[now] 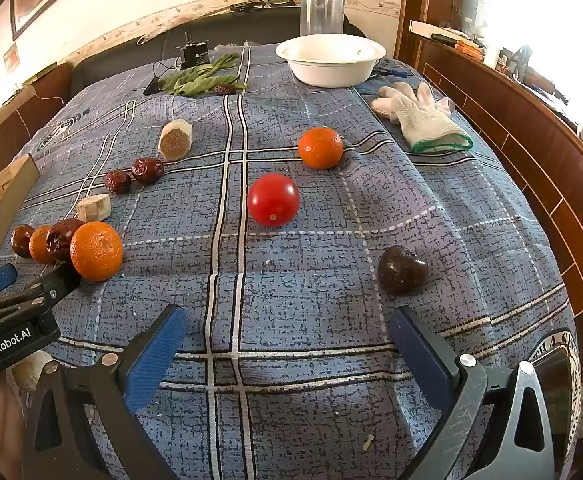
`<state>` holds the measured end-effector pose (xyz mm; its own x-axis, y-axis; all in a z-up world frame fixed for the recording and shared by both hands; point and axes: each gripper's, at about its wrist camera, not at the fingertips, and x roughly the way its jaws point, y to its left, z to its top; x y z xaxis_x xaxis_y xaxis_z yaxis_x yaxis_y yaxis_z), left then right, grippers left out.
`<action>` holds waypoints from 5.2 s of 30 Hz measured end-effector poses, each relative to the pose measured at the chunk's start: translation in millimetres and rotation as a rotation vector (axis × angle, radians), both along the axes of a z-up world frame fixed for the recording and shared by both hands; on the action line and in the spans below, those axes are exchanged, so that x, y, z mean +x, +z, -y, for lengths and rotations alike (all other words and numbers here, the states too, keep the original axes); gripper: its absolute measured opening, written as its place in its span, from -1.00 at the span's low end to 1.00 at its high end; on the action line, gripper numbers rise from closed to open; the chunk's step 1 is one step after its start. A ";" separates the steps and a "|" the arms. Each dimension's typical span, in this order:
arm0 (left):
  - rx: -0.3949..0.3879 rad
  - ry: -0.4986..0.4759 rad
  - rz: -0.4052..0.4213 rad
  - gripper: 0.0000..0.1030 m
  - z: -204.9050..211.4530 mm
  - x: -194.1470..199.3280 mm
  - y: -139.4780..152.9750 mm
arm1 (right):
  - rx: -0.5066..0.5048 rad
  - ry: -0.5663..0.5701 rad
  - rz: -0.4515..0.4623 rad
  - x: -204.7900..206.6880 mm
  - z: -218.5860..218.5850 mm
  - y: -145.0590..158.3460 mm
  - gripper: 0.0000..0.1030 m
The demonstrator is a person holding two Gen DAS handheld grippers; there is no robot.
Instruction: Organize fruits
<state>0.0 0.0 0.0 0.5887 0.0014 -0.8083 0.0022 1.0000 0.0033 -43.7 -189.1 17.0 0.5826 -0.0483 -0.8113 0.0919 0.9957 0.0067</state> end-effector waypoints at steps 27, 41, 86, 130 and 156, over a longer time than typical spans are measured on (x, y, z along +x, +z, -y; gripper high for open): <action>0.000 0.000 0.000 1.00 0.0 0.0 0.0 | 0.002 0.000 0.002 0.1 0.0 0.4 1.00; 0.000 0.000 0.000 1.00 0.0 0.0 0.0 | 0.002 0.000 0.002 0.2 -0.1 0.4 0.99; -0.104 -0.122 -0.052 0.99 -17.9 -21.4 14.2 | 0.012 -0.050 -0.048 -4.9 -3.6 2.6 0.99; -0.110 0.083 0.470 1.00 -161.0 -150.3 199.8 | 0.263 0.146 0.228 -58.6 -36.2 102.0 0.86; -0.204 0.019 0.293 0.51 -96.6 -68.9 145.7 | 0.305 0.236 0.223 -42.3 -26.2 52.2 0.62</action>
<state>-68.9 96.6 145.7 0.7969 -0.1293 -0.5901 0.0119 0.9800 -0.1987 -86.0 -163.0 69.2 0.7114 0.3289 -0.6210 -0.1745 0.9387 0.2973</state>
